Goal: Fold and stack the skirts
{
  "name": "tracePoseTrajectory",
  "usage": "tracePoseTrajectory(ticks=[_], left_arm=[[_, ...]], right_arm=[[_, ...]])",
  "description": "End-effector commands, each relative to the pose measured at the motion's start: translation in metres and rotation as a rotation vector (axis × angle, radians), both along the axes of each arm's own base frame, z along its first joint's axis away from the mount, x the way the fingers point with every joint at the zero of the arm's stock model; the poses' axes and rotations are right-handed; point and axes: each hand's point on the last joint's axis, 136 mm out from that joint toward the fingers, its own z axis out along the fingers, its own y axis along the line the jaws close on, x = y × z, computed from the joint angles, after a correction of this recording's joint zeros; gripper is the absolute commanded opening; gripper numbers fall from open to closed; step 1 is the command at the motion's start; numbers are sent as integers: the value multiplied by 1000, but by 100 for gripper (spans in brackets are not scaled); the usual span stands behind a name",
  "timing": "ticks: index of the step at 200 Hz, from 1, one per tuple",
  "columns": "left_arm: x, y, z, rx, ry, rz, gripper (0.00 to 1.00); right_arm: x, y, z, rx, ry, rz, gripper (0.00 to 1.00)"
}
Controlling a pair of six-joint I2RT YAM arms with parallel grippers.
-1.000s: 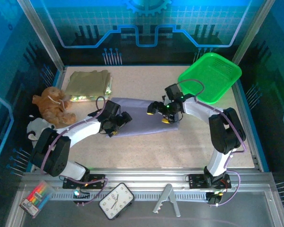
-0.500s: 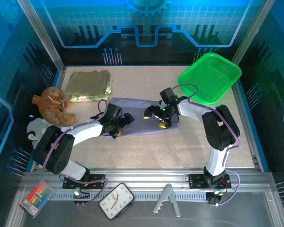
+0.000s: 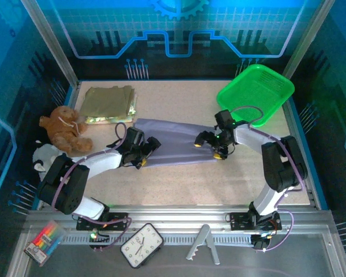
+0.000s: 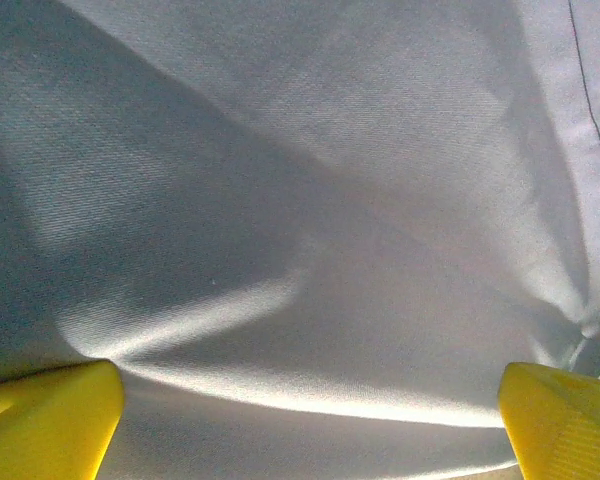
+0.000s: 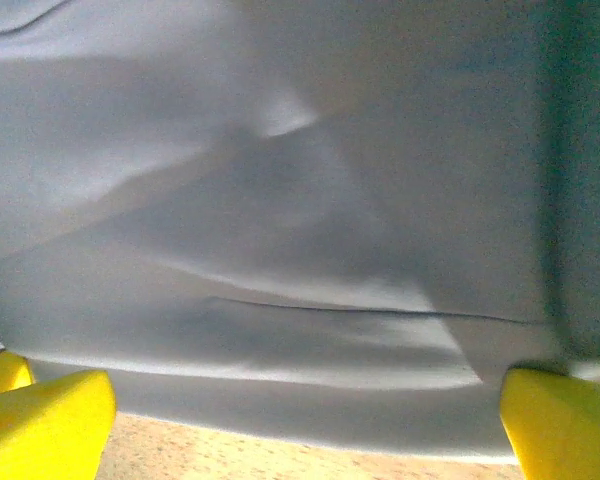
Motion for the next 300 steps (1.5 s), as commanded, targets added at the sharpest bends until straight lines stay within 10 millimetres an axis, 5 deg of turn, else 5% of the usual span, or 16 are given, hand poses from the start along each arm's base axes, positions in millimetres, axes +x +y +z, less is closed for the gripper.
tracePoseTrajectory(ticks=[1, 18, 55, 115, 143, 230, 300], left_arm=[[-20, 13, -14, 54, 92, -17, 99], [-13, -2, 15, 67, 34, -96, 99], [-10, -29, 56, 306, -2, -311, 93], [-17, -82, 25, 392, 101, -523, 23], [-22, -86, 4, 395, 171, -557, 4], [-27, -91, -28, 377, 255, -594, 3], [-29, -87, -36, 326, 279, -573, 4]], right_arm=[[-18, -28, 5, -37, 2, -48, 100], [-16, -29, 25, 20, -66, -75, 100], [-34, -41, 27, 84, -56, -195, 87], [-34, -22, 11, 244, -34, -241, 71], [-31, -12, 6, 271, -22, -223, 70], [-21, 11, -18, 282, -6, -236, 68], [4, 9, 7, 281, -179, -262, 55]])
